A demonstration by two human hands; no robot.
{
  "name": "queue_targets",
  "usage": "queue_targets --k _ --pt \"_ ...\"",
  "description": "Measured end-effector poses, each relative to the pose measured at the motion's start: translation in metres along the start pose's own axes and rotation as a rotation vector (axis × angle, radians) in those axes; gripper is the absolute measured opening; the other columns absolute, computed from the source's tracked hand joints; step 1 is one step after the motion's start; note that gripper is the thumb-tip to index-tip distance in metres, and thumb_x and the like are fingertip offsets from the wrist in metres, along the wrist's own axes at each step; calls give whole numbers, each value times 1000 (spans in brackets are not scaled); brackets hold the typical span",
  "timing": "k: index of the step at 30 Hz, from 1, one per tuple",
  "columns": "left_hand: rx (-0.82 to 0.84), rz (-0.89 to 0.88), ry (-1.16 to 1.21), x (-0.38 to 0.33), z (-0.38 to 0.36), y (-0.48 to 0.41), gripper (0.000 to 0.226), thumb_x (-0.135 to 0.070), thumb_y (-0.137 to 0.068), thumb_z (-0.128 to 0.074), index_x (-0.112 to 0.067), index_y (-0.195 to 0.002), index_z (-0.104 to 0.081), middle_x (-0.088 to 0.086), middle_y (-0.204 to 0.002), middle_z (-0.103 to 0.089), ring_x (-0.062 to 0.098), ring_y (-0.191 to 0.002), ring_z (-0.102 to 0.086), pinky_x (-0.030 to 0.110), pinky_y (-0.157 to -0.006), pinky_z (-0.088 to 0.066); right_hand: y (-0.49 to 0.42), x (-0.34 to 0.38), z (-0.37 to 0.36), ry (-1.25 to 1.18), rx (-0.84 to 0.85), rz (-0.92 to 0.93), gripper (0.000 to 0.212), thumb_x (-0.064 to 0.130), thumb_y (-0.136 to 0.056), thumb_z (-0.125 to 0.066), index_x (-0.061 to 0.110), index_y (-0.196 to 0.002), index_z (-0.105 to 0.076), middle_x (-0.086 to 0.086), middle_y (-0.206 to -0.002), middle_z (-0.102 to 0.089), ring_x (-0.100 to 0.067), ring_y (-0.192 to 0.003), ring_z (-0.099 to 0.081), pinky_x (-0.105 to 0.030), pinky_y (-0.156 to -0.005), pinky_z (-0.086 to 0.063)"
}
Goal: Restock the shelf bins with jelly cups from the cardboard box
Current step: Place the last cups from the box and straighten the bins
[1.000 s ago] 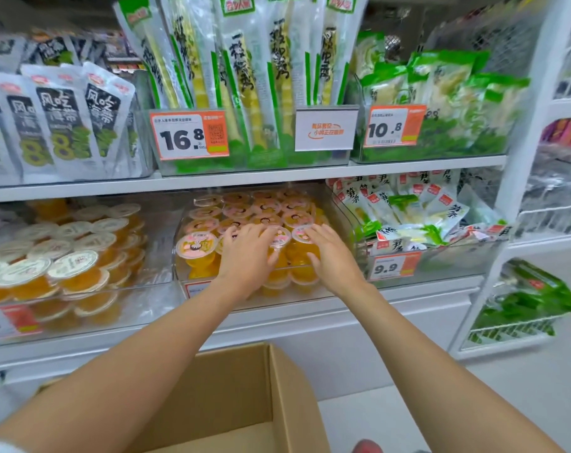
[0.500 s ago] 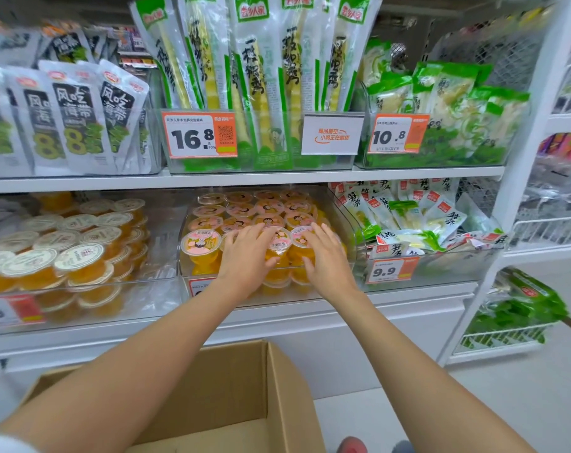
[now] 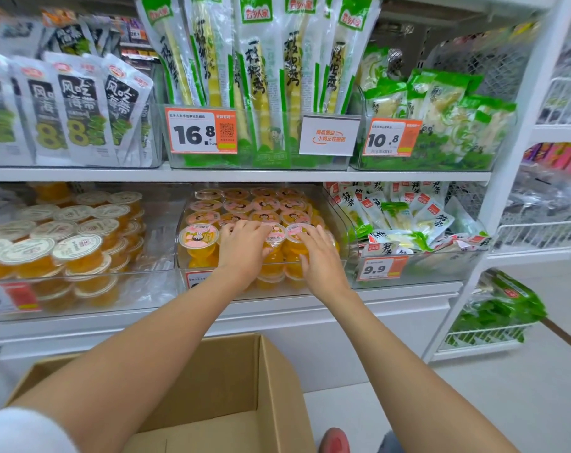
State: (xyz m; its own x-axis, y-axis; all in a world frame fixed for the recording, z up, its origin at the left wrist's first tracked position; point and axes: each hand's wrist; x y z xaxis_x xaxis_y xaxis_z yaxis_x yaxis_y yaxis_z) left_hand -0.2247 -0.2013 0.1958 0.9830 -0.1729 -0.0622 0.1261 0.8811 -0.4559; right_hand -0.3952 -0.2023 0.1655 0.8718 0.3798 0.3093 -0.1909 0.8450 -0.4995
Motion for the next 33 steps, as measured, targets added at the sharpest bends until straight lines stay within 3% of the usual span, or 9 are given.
queue_targets --k 4,9,12,15,19,26,29,31,33 --pt "-2 3 2 6 3 5 58 -41 -87 -64 -30 -140 -43 -4 -143 -46 20 -133 -37 40 -109 -27 5 11 3 11 -45 -6 50 9 -95 -51 15 -144 -40 -4 -156 -29 -21 -148 -15 -40 -121 -14" --pt "-51 -26 17 8 12 19 58 -38 -83 -71 -28 -136 -48 -3 -138 -48 21 -130 -39 40 -105 -30 21 31 8 -21 -159 35 42 9 -91 -56 13 -132 -54 -4 -141 -49 -24 -135 -38 -32 -116 -16" --pt "-119 -69 36 9 21 31 36 -32 -81 -70 -24 -114 -58 -2 -116 -57 23 -112 -49 37 -93 -37 33 44 9 -34 -174 55 34 7 -88 -57 11 -121 -61 -5 -123 -58 -26 -117 -51 -32 -106 -28" --pt "-83 -27 219 14 29 59 16 -24 -82 -65 -20 -84 -50 -1 -90 -59 23 -85 -55 38 -70 -45 50 62 5 -118 -82 83 25 5 -87 -54 9 -110 -62 -8 -105 -60 -28 -98 -58 -41 -81 -48" --pt "129 145 303 39 11 113 20 -22 -82 -60 -23 -73 -42 -1 -74 -60 26 -73 -58 34 -59 -42 76 90 -21 -78 189 132 22 10 -89 -50 13 -107 -62 -6 -106 -60 -28 -98 -57 -39 -74 -46" --pt "664 451 321 114 -64 223 21 -24 -82 -65 -25 -69 -49 0 -95 -66 24 -91 -62 32 -81 -51 140 105 -123 99 882 90 32 12 -87 -50 16 -116 -61 -10 -123 -60 -29 -114 -57 -36 -91 -47" --pt "924 487 291 128 -109 277 5 -21 -82 -63 -19 -86 -63 7 -104 -68 27 -98 -64 34 -85 -53 185 97 -176 155 1191 -8 33 9 -85 -50 9 -114 -65 -11 -118 -64 -29 -110 -60 -35 -93 -51" --pt "1086 472 305 130 -138 311 21 -21 -83 -65 -9 -100 -67 11 -109 -68 28 -102 -63 31 -85 -52 221 91 -207 182 1365 -60 33 6 -85 -47 6 -113 -65 -11 -117 -64 -28 -104 -61 -32 -88 -51" --pt "1249 465 354 124 -158 343 26 -19 -86 -64 -4 -107 -68 10 -99 -67 26 -92 -63 24 -73 -49 255 84 -231 195 1487 -105 32 3 -85 -45 3 -111 -64 -13 -118 -64 -29 -100 -62 -28 -79 -48"
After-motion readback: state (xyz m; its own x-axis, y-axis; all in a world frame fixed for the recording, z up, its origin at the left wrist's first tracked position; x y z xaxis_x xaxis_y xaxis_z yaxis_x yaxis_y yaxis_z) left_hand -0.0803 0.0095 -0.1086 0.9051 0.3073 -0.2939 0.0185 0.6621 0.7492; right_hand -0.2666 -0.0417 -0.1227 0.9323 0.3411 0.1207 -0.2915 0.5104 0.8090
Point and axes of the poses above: each hand's wrist, its own y-axis away from the middle knuckle, its own z-axis out of the back of the hand, x = y × z
